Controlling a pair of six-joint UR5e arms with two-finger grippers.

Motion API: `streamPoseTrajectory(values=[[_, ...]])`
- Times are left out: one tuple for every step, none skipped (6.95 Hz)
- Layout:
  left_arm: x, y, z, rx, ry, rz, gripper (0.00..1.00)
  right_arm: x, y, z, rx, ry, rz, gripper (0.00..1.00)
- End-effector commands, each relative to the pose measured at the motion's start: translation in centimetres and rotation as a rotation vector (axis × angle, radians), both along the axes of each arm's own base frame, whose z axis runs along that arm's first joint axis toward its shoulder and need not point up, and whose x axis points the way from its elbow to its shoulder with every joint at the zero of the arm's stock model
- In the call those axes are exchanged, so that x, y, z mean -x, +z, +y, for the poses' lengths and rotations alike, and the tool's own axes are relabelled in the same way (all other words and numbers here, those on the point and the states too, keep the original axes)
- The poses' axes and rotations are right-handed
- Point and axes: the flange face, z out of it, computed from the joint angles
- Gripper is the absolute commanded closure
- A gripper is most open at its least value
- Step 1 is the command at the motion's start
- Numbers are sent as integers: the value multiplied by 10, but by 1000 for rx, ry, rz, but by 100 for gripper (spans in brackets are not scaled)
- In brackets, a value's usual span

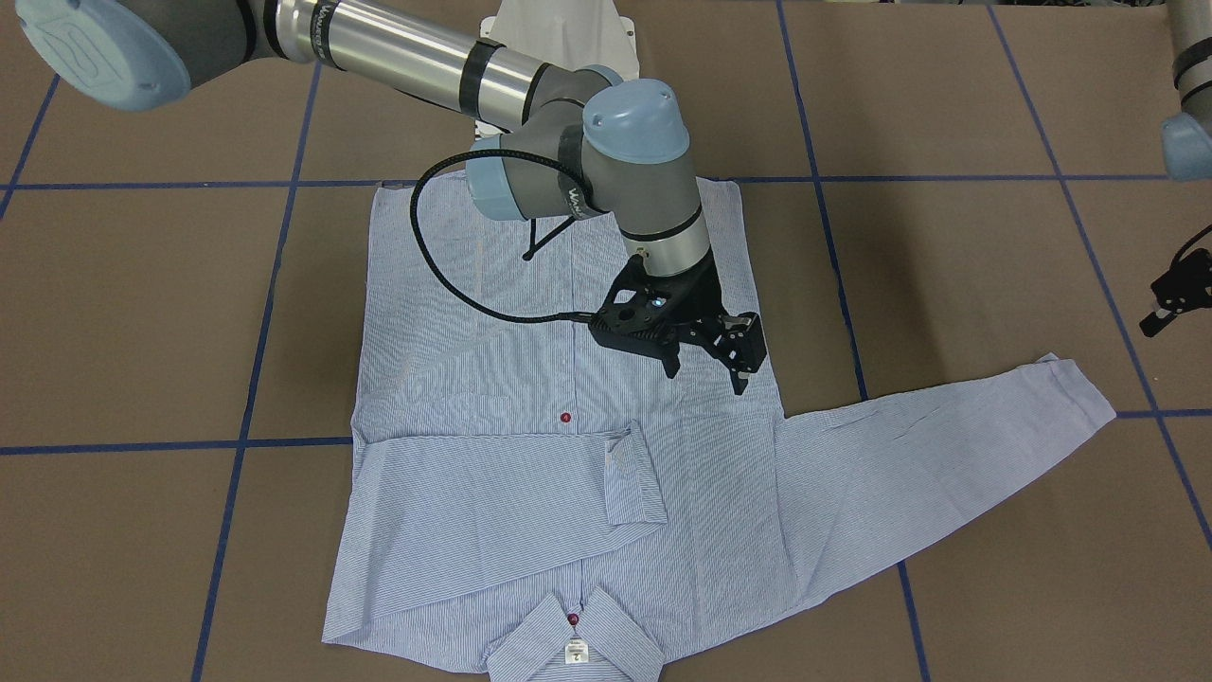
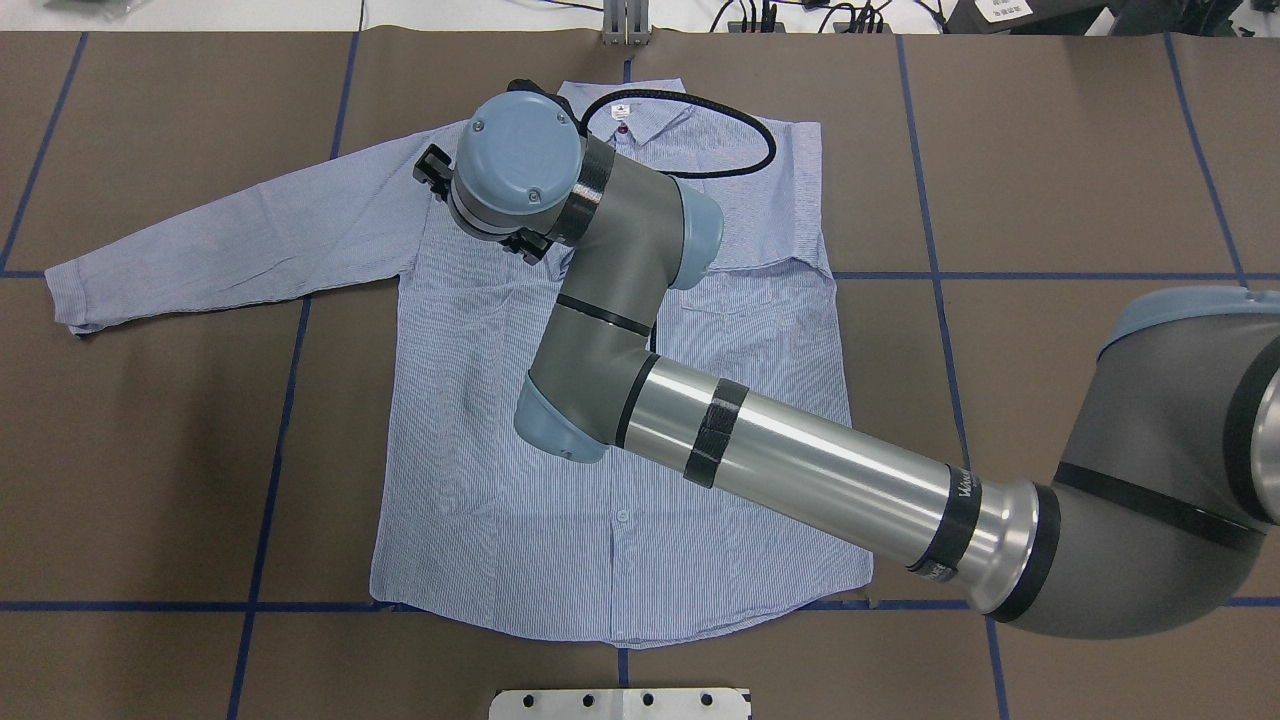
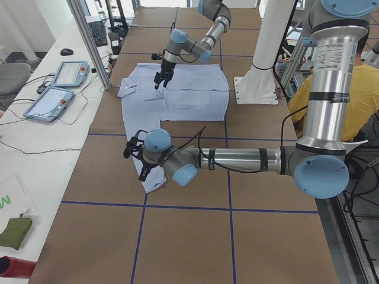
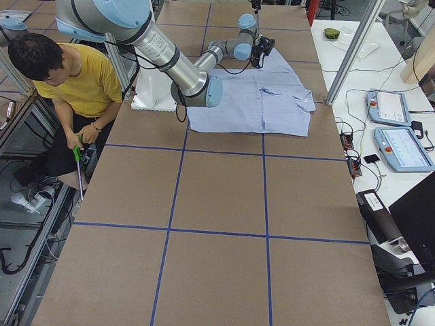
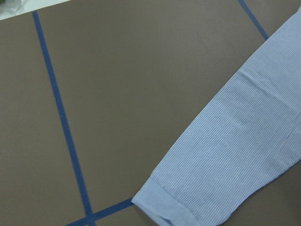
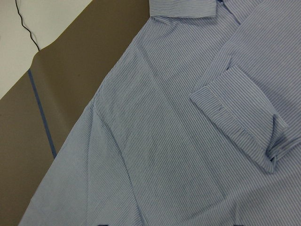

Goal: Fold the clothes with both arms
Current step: 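Carry the cuff with the right gripper across the chest toward the collar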

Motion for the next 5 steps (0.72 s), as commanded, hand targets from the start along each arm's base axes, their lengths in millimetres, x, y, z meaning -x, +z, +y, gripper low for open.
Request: streamPoseTrajectory(values=[[-21, 8, 9, 163, -58, 60, 0, -26, 14, -2, 3, 23, -17, 1], [-41, 8, 13, 252, -80, 83, 0, -51, 43, -9, 4, 40, -14, 1], [-63, 5, 17, 308, -112, 105, 1, -84, 74, -27, 23, 42, -10, 1], [-59, 17, 29, 310, -128, 121, 1, -118, 83, -33, 35, 12, -40, 1], [-59, 31, 33, 313, -131, 122, 2, -149, 111, -36, 47, 14, -40, 1]])
